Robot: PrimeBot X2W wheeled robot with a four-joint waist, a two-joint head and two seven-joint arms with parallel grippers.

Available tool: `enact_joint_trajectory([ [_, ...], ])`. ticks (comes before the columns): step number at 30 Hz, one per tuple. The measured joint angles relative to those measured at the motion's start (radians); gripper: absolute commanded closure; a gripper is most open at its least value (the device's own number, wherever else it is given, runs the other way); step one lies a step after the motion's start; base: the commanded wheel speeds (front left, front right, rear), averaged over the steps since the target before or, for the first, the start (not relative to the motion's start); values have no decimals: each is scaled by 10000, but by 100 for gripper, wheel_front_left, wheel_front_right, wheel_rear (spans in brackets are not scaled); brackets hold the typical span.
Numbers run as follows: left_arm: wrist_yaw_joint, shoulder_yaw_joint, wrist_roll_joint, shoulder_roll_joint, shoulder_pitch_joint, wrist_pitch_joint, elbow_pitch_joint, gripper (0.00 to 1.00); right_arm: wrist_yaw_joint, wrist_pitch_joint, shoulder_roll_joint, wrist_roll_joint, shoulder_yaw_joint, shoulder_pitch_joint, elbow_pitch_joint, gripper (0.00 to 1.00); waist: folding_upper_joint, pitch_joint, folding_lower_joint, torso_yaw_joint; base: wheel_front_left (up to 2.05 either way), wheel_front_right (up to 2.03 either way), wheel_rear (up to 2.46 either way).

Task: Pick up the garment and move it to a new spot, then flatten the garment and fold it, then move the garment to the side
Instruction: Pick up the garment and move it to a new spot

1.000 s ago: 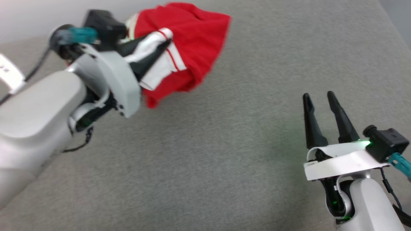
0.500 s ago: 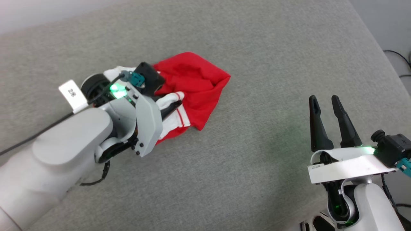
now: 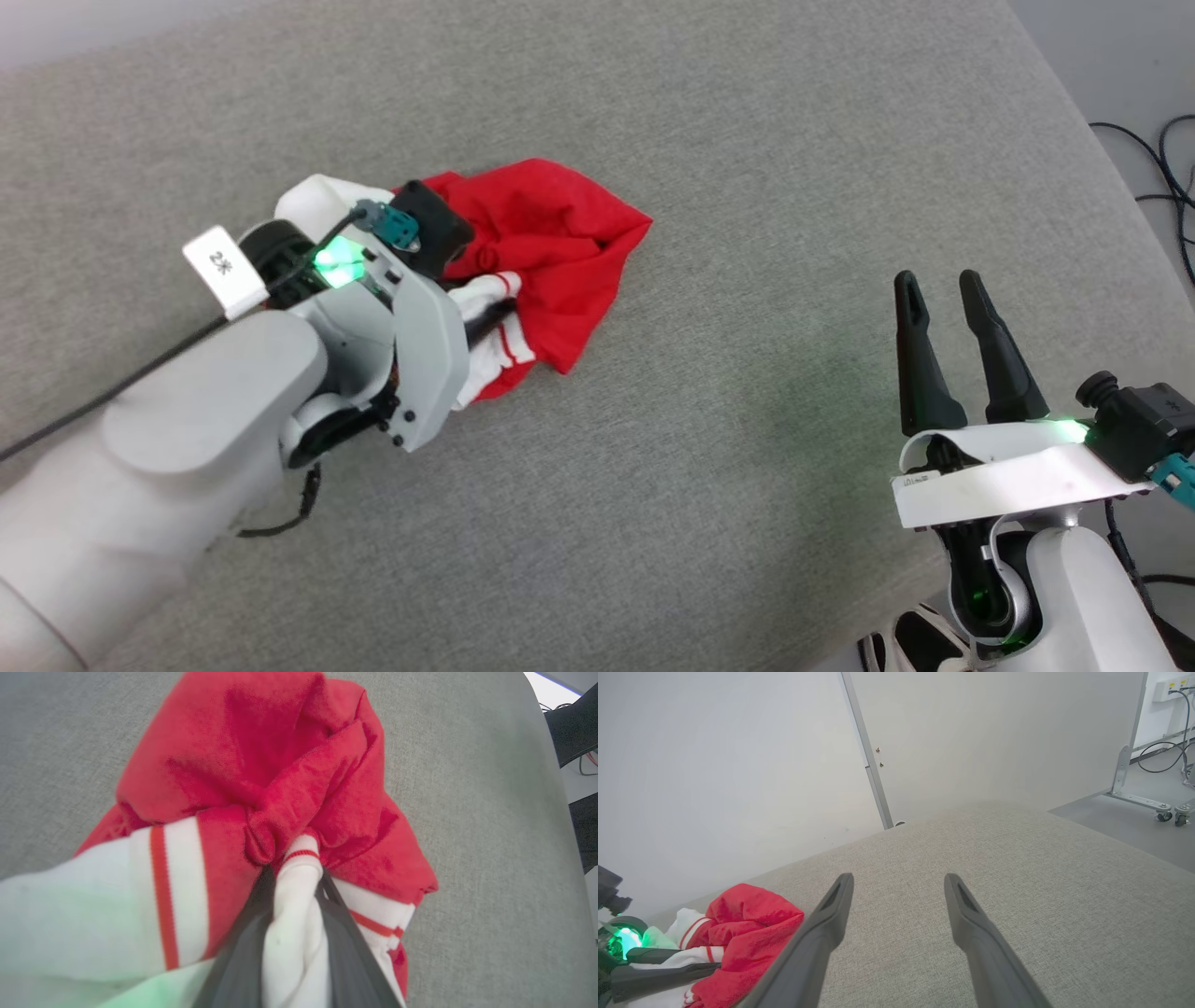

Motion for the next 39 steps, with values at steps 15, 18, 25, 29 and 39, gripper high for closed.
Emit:
enact_joint_trajectory([
  [15, 2, 368, -1756, -307, -174, -3937, 408, 0, 0, 0, 6, -1377, -495, 131, 382, 0, 0, -716, 0, 1577, 0, 0, 0],
  [18, 2, 570, -2048, -109, 496, -4669, 533, 0, 0, -2, 8, -1707, -650, 152, 518, 0, 0, -943, 0, 2053, 0, 0, 0],
  [25, 263, 2316, -2506, -46, 3155, -5081, 1012, 0, 0, -25, 8, -2280, -1049, 477, 813, 0, 0, -1519, 0, 3193, 0, 0, 0],
  [29, 255, 4429, -1960, -468, 5181, -5106, 905, 0, 0, -25, -21, -2529, -1296, 916, 909, 0, 0, -1853, 0, 3854, 0, 0, 0],
  [39, 458, 8821, 966, -1553, 9159, -5106, 42, 0, 0, 311, -376, -2617, -2036, 2057, 627, 0, 0, -2915, 0, 5063, 0, 0, 0],
])
